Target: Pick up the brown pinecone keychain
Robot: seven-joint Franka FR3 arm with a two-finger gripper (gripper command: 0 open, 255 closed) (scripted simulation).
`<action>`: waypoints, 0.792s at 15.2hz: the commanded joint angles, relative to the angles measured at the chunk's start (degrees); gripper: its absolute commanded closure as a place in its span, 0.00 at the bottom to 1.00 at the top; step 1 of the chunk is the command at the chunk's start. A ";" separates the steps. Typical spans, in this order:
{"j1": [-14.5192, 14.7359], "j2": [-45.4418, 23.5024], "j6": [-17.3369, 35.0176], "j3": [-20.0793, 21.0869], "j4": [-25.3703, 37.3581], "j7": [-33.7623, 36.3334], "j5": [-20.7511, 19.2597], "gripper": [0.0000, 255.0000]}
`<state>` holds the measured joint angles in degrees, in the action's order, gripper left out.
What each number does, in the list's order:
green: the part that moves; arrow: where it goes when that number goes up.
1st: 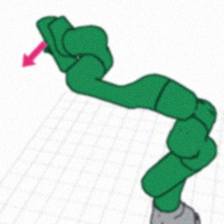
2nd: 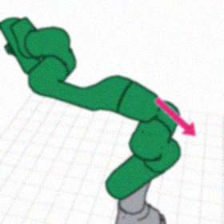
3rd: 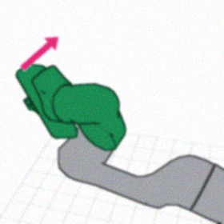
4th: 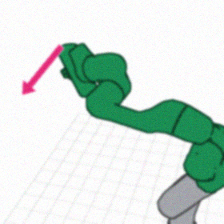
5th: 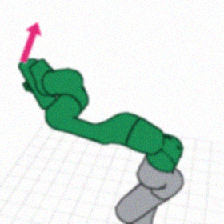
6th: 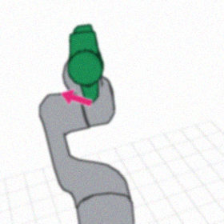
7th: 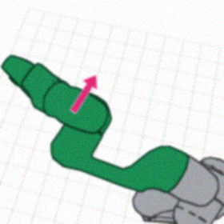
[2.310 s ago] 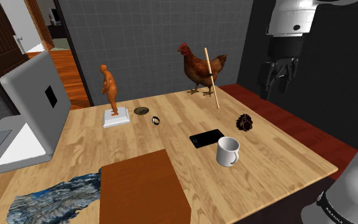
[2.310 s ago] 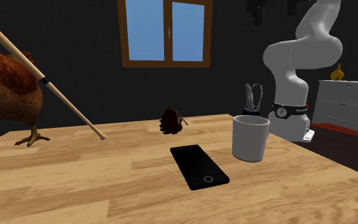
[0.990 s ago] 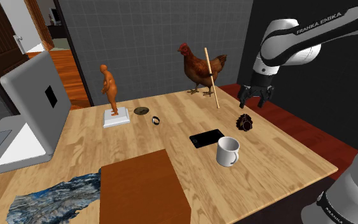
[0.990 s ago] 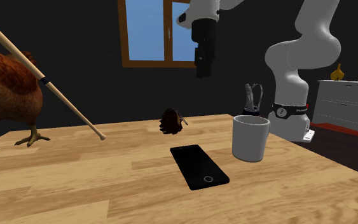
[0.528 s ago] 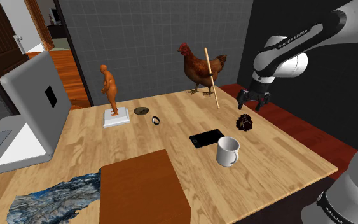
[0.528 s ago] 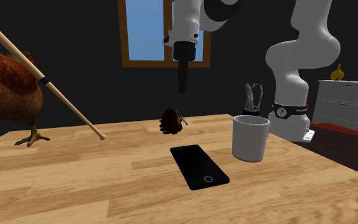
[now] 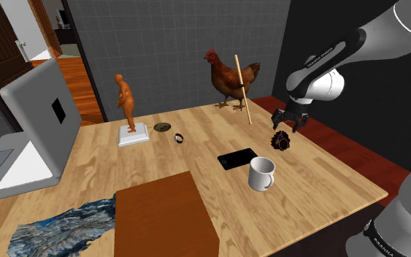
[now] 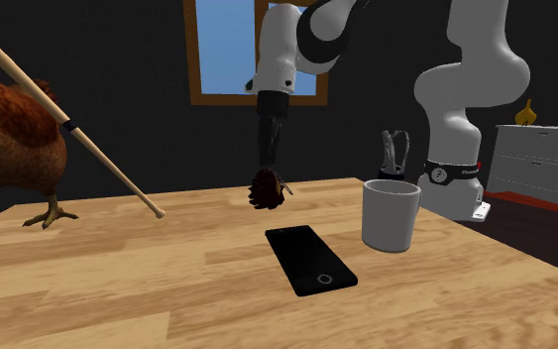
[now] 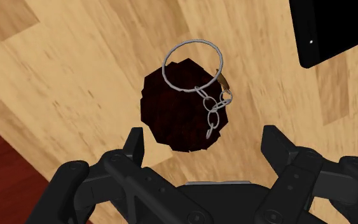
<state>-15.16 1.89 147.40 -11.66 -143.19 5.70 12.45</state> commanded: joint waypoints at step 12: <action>0.26 -3.56 3.69 0.19 -0.31 -2.32 2.82 1.00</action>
<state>-14.93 -1.55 151.09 -11.50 -143.42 3.38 15.27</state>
